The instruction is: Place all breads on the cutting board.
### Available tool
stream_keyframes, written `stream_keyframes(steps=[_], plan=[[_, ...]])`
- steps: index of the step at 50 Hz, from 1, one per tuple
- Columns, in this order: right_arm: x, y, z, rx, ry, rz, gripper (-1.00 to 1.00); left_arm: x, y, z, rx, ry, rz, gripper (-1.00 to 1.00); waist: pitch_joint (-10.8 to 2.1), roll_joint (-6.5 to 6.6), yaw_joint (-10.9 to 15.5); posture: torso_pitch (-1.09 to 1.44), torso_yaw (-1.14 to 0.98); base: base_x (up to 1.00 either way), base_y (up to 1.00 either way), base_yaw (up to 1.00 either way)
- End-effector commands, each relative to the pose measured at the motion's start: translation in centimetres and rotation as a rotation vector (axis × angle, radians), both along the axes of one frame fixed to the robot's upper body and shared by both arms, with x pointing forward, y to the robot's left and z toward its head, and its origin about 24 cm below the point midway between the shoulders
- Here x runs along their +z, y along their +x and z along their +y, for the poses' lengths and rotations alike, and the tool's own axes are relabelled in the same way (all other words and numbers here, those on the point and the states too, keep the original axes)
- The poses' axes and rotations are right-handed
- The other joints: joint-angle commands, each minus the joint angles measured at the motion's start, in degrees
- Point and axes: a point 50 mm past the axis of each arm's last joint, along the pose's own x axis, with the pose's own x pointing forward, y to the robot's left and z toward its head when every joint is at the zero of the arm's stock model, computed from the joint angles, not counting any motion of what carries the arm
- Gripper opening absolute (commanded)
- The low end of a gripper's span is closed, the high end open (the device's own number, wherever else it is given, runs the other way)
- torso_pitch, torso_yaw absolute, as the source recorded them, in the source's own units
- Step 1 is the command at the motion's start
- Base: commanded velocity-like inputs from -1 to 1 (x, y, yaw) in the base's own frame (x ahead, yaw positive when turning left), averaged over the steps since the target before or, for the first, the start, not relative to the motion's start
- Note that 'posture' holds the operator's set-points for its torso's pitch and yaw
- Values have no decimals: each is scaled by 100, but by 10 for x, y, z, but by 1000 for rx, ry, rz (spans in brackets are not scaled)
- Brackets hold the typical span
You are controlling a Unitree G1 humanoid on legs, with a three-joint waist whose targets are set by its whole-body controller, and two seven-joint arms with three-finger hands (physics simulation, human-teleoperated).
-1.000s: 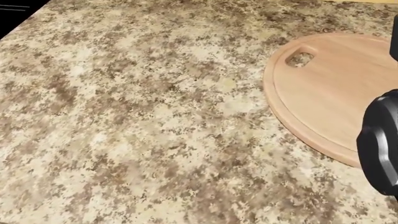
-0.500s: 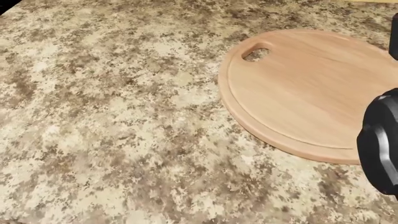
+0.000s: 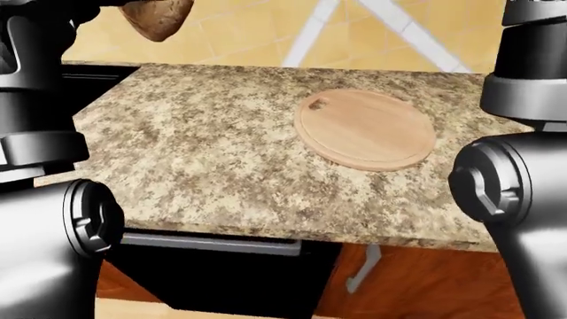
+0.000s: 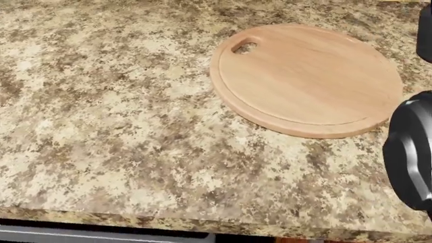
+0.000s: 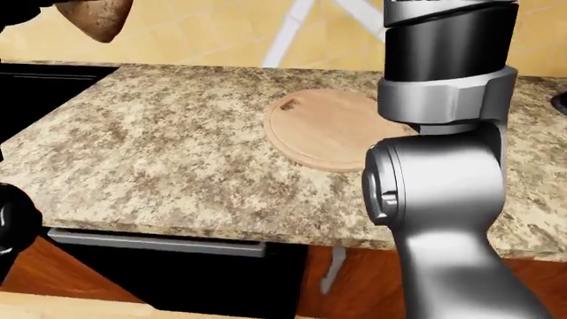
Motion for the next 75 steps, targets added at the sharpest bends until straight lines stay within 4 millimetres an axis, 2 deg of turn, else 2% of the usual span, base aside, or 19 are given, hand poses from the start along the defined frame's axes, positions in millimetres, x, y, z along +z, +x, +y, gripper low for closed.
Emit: stream_keyframes(steps=[1, 4, 6, 7, 8, 11, 15, 29, 30, 31, 35, 38, 39, 41, 42, 44, 48, 59, 75], plan=[[15, -9, -4, -19, -1, -76, -100, 24, -9, -7, -30, 16, -102, -15, -122, 120, -3, 0, 0, 0, 0, -62], [17, -9, -4, -21, -1, -78, -100, 24, -9, -6, -29, 14, -102, -15, -142, -80, 35, 0, 0, 0, 0, -59], [17, -9, -4, -23, -1, -81, -100, 23, -9, -7, -31, 14, -101, -14, -197, -396, 115, 0, 0, 0, 0, -4], [17, -9, -4, -25, -2, -79, -100, 22, -9, -7, -30, 13, -101, -15, -20, -195, 169, 0, 0, 0, 0, 0], [17, -9, -4, -25, -1, -79, -100, 22, -9, -7, -30, 13, -101, -15, 14, -183, 165, 0, 0, 0, 0, 0], [14, -8, -3, -24, 2, -73, -100, 20, -9, -9, -36, 12, -98, -15, 102, -23, 142, 0, 0, 0, 0, 0], [13, -6, -2, -20, 1, -71, -100, 19, -9, -9, -35, 10, -96, -15, 91, 344, 43, 0, 0, 0, 0, 0], [2, 5, -5, -18, 12, -50, -100, 14, -7, -21, -61, 10, -87, -15, -39, 98, 31, 0, 0, 0, 0, 0], [0, 6, -5, -17, 13, -47, -100, 14, -7, -21, -60, 8, -86, -15, -199, 106, 39, 0, 0, 3, -12, 0], [1, 6, -4, -16, 12, -46, -100, 13, -7, -21, -60, 7, -86, -15, -244, 131, 44, 0, 0, 13, -20, 0], [2, 6, -5, -19, 7, -46, -100, 15, -6, -22, -62, 5, -89, -15, -195, 352, 28, 0, 0, 28, -32, 0], [5, 5, -5, -20, 7, -52, -100, 16, -7, -21, -62, 5, -90, -15, -150, 325, 43, 0, 0, 26, -23, 0], [4, 5, -5, -19, 7, -54, -100, 16, -7, -21, -61, 5, -90, -15, 12, 211, 61, 0, 0, 0, 0, 0], [4, 5, -5, -18, 6, -54, -100, 16, -7, -20, -60, 5, -91, -15, 51, -1, 116, 0, 0, 0, 0, 0], [4, 5, -4, -16, 6, -54, -100, 16, -7, -20, -60, 5, -91, -15, 30, -227, 131, 0, 0, 0, 0, 0], [3, 5, -4, -12, 2, -50, -100, 17, -8, -20, -61, 5, -92, -15, 85, -116, 136, 0, 0, 0, 0, 0], [1, 7, -2, -7, 0, -46, -100, 17, -8, -19, -61, 4, -91, -15, 14, 168, 90, 0, 0, 0, 0, 0], [6, 0, 10, 37, -29, -36, -100, 15, -9, -19, -62, 2, -90, -16, -22, 147, -5, 0, 0, 0, 0, 0], [-12, 1, 32, 186, -119, 82, -100, 18, -10, -19, -66, 1, -91, -15, -5, 153, -20, 0, 0, 0, 0, 0]])
